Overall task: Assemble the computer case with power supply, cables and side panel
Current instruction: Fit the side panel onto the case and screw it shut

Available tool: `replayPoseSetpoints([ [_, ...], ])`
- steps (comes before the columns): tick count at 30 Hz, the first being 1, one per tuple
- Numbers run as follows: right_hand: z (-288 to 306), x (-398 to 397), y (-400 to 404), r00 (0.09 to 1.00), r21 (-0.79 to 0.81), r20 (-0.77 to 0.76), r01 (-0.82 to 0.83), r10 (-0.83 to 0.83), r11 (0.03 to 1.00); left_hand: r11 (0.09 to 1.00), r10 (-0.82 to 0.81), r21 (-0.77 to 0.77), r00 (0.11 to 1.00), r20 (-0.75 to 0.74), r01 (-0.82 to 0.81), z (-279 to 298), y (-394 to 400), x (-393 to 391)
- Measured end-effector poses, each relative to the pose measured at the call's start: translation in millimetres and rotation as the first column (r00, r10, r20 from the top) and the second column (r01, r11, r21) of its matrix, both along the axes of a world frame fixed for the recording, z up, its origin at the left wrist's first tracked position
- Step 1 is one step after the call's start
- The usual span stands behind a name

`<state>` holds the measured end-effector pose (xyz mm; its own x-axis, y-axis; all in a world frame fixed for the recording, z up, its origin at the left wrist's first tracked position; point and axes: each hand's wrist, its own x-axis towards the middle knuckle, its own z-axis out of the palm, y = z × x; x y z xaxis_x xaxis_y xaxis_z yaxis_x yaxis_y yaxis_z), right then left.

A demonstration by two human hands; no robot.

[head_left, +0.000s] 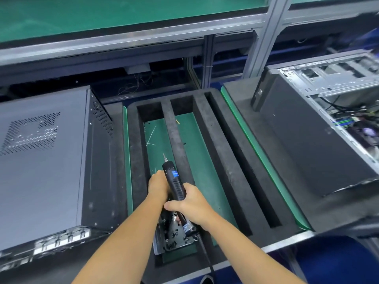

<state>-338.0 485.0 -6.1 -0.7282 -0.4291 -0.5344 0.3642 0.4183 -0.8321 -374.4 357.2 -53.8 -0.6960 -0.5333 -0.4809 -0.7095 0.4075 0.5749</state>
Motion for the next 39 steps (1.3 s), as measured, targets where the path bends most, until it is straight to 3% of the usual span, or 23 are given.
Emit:
replayPoseSetpoints([
  [2, 2, 1, 1, 1.000, -0.004, 0.010, 0.007, -0.007, 1.000, 0.999, -0.023, -0.035, 1.000, 0.013, 0.023, -2, 0, 0],
  [3, 2, 2, 2, 1.000, -0.001, 0.011, 0.008, -0.008, 1.000, 0.984, -0.140, -0.112, 0.990, 0.013, 0.141, 0, 0, 3],
  [6, 7, 5, 7, 1.000, 0.005, 0.004, 0.019, -0.019, 1.000, 0.974, -0.193, -0.111, 0.981, 0.029, 0.195, 11, 2, 3],
  [12, 32, 17, 21, 0.995, -0.064, -0.068, 0.062, -0.067, 0.996, 0.968, -0.223, -0.169, 0.948, -0.228, 0.187, 67, -10, -13],
  [14, 45, 25, 22, 0.994, -0.104, -0.081, 0.067, -0.076, 0.992, 0.984, -0.177, -0.087, 0.902, -0.393, 0.155, 90, -14, -11],
  [16, 57, 36, 21, 0.991, -0.117, -0.099, 0.080, -0.092, 0.990, 0.996, -0.023, 0.059, 0.847, -0.531, 0.064, 115, -16, -2],
  [20, 94, 74, 11, 0.980, -0.208, -0.159, 0.087, -0.121, 0.974, 0.961, 0.188, 0.278, 0.720, -0.668, 0.007, 163, -24, 37],
  [23, 121, 116, -3, 0.976, -0.239, -0.195, 0.051, -0.100, 0.970, 0.847, 0.348, 0.526, 0.658, -0.667, 0.085, 191, -48, 80],
  [25, 134, 149, -21, 0.973, -0.267, -0.219, 0.016, -0.077, 0.964, 0.784, 0.395, 0.605, 0.639, -0.660, 0.140, 207, -70, 114],
  [31, 152, 229, -89, 0.972, -0.341, -0.236, -0.068, -0.015, 0.937, 0.680, 0.456, 0.711, 0.657, -0.601, 0.178, 233, -149, 201],
  [39, 120, 287, -162, 0.970, -0.279, -0.210, -0.180, 0.123, 0.943, 0.542, 0.617, 0.838, 0.644, -0.453, 0.070, 197, -225, 286],
])
